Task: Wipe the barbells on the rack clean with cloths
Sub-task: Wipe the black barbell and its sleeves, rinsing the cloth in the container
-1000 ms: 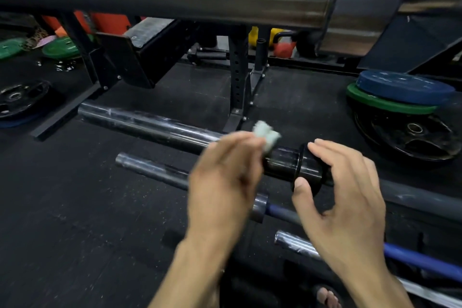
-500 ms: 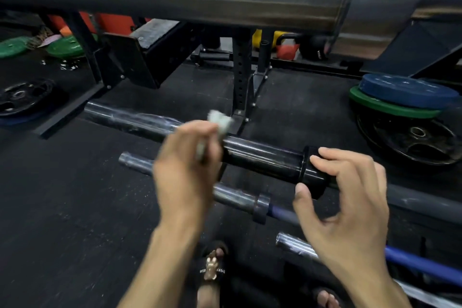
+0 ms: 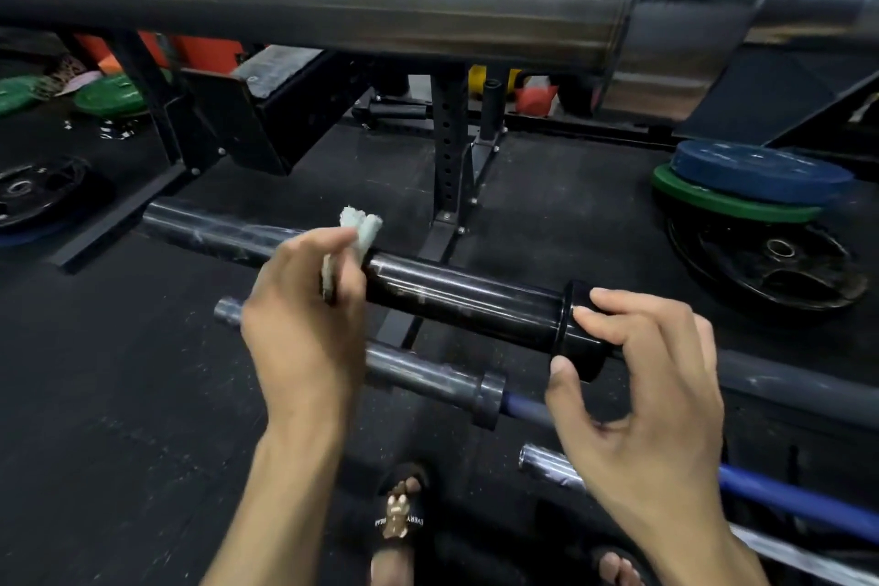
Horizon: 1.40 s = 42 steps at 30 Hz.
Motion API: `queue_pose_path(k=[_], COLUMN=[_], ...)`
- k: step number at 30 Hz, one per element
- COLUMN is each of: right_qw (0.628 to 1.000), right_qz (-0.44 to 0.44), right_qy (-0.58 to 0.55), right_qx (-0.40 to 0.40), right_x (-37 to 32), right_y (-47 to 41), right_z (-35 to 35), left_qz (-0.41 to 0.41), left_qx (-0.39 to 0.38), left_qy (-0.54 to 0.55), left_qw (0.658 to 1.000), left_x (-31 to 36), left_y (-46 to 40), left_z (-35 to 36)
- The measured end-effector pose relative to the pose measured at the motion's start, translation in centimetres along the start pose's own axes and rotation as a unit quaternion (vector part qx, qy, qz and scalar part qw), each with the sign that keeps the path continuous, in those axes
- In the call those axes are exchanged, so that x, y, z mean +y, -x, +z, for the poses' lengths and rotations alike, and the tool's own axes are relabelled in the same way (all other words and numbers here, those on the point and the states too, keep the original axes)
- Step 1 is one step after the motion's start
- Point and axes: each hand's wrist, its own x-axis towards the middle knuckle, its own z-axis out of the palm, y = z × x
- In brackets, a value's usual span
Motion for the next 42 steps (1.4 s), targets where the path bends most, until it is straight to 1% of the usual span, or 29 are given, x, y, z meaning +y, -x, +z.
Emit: queue_pose_path(k=[1, 2, 5, 7, 8, 9, 11, 12, 13, 14, 15, 18, 20, 21, 22, 25, 26, 27, 28, 29, 32, 33, 34, 36, 39, 41, 42], right_qw=[1.0, 1.0, 1.0, 0.999, 0.999, 1.0, 1.0, 1.0, 1.0, 1.0, 1.0, 1.0, 0.999, 0.999, 0.999, 1.0, 1.0, 0.999, 0.999, 0.999, 0.999, 0.999, 0.999, 0.999, 0.999, 0.999, 0.999], right_qz=[-0.002, -0.003, -0.013, -0.014, -0.011, -0.009, -0.011, -0.01, -0.008, -0.008, -0.007, -0.006, 0.001, 0.006, 0.01, 0.011, 0.009, 0.009, 0.009, 0.01, 0.012, 0.015, 0.017, 0.014, 0.006, 0.005, 0.009], right_qy=[-0.001, -0.002, -0.007, -0.009, -0.01, -0.01, -0.008, -0.007, -0.007, -0.006, -0.005, -0.004, -0.003, -0.004, -0.006, -0.004, -0.004, -0.005, -0.005, -0.003, 0.007, 0.01, 0.011, 0.011, 0.017, 0.02, 0.023], right_qx=[0.001, 0.004, 0.023, 0.03, 0.03, 0.025, 0.011, 0.006, 0.003, 0.003, 0.004, 0.024, 0.032, 0.032, 0.031, 0.029, 0.03, 0.031, 0.031, 0.031, 0.036, 0.036, 0.035, 0.034, 0.033, 0.036, 0.039], right_x=[0.0, -0.1, -0.2, -0.2, -0.2, -0.2, -0.1, -0.1, -0.2, -0.2, -0.3, -0.4, -0.5, -0.5, -0.5, -0.6, -0.6, -0.7, -0.7, -0.8, -0.8, -0.8, -0.8, -0.6, -0.5, -0.5, -0.6], right_y=[0.0, 0.0, -0.1, -0.1, -0.1, -0.1, 0.1, 0.1, 0.2, 0.2, 0.1, -0.1, -0.2, -0.2, -0.3, -0.2, -0.1, -0.2, -0.2, -0.2, -0.3, -0.3, -0.4, -0.4, -0.5, -0.6, -0.6], right_z=[0.1, 0.1, 0.2, 0.2, 0.1, 0.0, -0.1, -0.2, -0.2, -0.1, 0.0, 0.3, 0.4, 0.3, 0.3, 0.3, 0.3, 0.4, 0.5, 0.6, 0.8, 0.8, 0.8, 0.7, 0.7, 0.9, 1.1], left_qz=[0.005, 0.036, 0.139, 0.171, 0.159, 0.126, 0.034, 0.003, -0.002, 0.013, 0.039, 0.152, 0.201, 0.197, 0.174, 0.054, 0.02, 0.004, 0.015, 0.045, 0.166, 0.185, 0.187, 0.16, 0.078, 0.012, 0.003], left_qx=[-0.001, -0.015, -0.106, -0.134, -0.129, -0.106, -0.031, -0.002, 0.017, 0.022, 0.009, -0.091, -0.128, -0.127, -0.111, -0.016, 0.003, 0.013, 0.01, -0.011, -0.105, -0.121, -0.128, -0.116, -0.044, 0.004, 0.014], left_qy=[-0.015, -0.012, 0.044, 0.063, 0.081, 0.09, 0.066, 0.044, 0.024, 0.013, 0.023, 0.059, 0.059, 0.064, 0.069, 0.05, 0.041, 0.038, 0.045, 0.062, 0.058, 0.052, 0.054, 0.072, 0.06, 0.054, 0.053], left_qw=[1.0, 0.999, 0.984, 0.974, 0.976, 0.982, 0.997, 0.999, 1.0, 1.0, 0.999, 0.982, 0.969, 0.97, 0.976, 0.997, 0.999, 0.999, 0.999, 0.997, 0.979, 0.974, 0.972, 0.978, 0.994, 0.998, 0.998], left_x=[0.4, 1.2, 4.8, 5.2, 4.3, 2.9, 0.2, -0.5, -0.6, -0.1, 1.0, 4.7, 5.0, 4.2, 3.2, 0.0, -0.3, -0.1, 0.5, 1.7, 4.7, 4.9, 4.6, 2.8, -0.5, -2.0, -1.9], left_y=[0.4, 1.4, 5.3, 5.7, 5.0, 4.0, 1.5, 0.8, 0.7, 1.4, 2.6, 6.5, 6.7, 5.9, 4.9, 1.7, 1.3, 1.4, 2.1, 3.1, 6.4, 6.7, 6.3, 4.8, 2.2, 1.4, 1.5], left_z=[0.1, 0.6, 2.2, 2.2, 2.1, 1.7, 0.6, 0.1, -0.1, 0.3, 0.8, 2.5, 2.7, 2.6, 2.2, 0.4, 0.1, 0.2, 0.7, 1.2, 2.3, 2.3, 2.1, 1.5, -0.2, -0.7, -0.5])
